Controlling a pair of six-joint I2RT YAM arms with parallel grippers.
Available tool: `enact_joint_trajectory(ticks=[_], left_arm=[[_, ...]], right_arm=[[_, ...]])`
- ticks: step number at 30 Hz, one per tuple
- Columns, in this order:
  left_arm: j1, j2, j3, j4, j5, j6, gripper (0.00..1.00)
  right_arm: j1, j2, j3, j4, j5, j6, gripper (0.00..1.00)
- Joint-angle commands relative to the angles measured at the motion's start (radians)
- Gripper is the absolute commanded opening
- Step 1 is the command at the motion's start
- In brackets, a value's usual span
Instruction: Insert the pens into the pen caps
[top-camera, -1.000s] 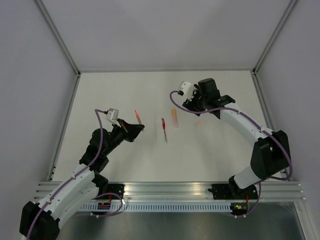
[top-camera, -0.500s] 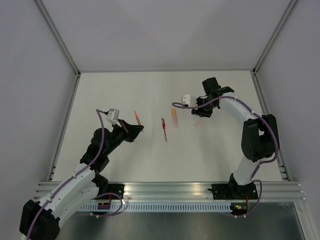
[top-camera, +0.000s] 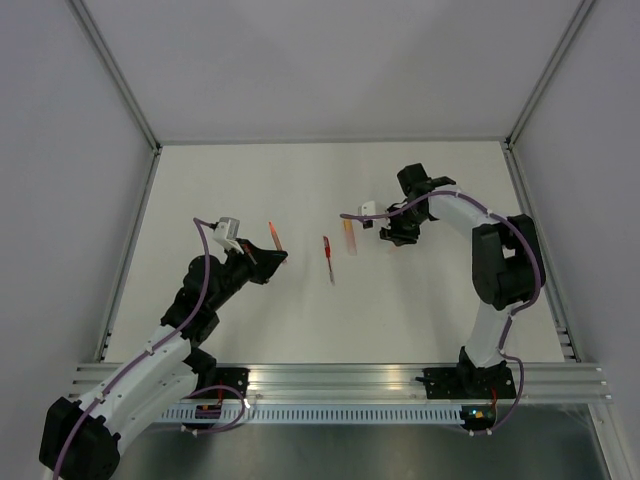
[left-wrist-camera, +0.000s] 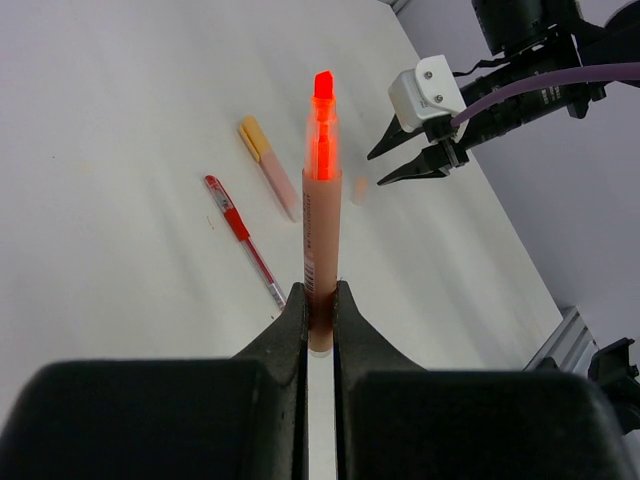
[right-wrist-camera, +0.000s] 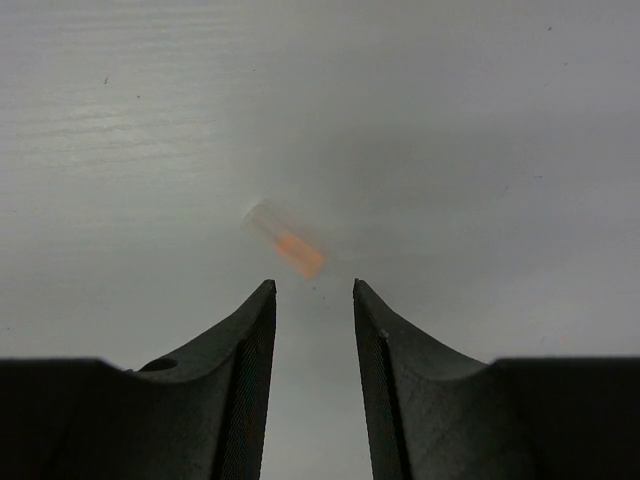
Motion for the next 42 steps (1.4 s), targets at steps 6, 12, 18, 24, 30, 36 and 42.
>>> enact_joint_trajectory(ticks=[6,12,18,24,30,36,42], left_arm=[[0.001,-0.003,0.008,0.005,-0.002,0.018,0.02],[0.001,-0.006,0.01,0.005,0.002,0.015,0.02],[0.001,-0.009,0.01,0.005,0.002,0.015,0.02],[0.001,-0.012,0.008,0.005,0.001,0.015,0.02],[0.001,-0.012,0.007,0.003,-0.004,0.013,0.02],[0.001,-0.012,0.005,0.003,-0.008,0.018,0.02],[0.001,0.007,0.003,0.012,-0.004,0.023,0.02]], right_arm=[[0.03,0.06,0.018,0.011,-0.036,-0.025,0.44],[0.052,0.1,0.035,-0.001,-0.019,-0.014,0.43],[0.053,0.12,0.024,0.008,0.027,-0.011,0.43],[0.052,0.149,0.05,-0.016,0.024,0.006,0.37],[0.052,0.168,0.066,-0.016,0.016,0.033,0.18],[0.052,0.155,0.032,0.094,0.084,0.171,0.0],[0.062,0.05,0.001,0.257,0.069,0.334,0.0]])
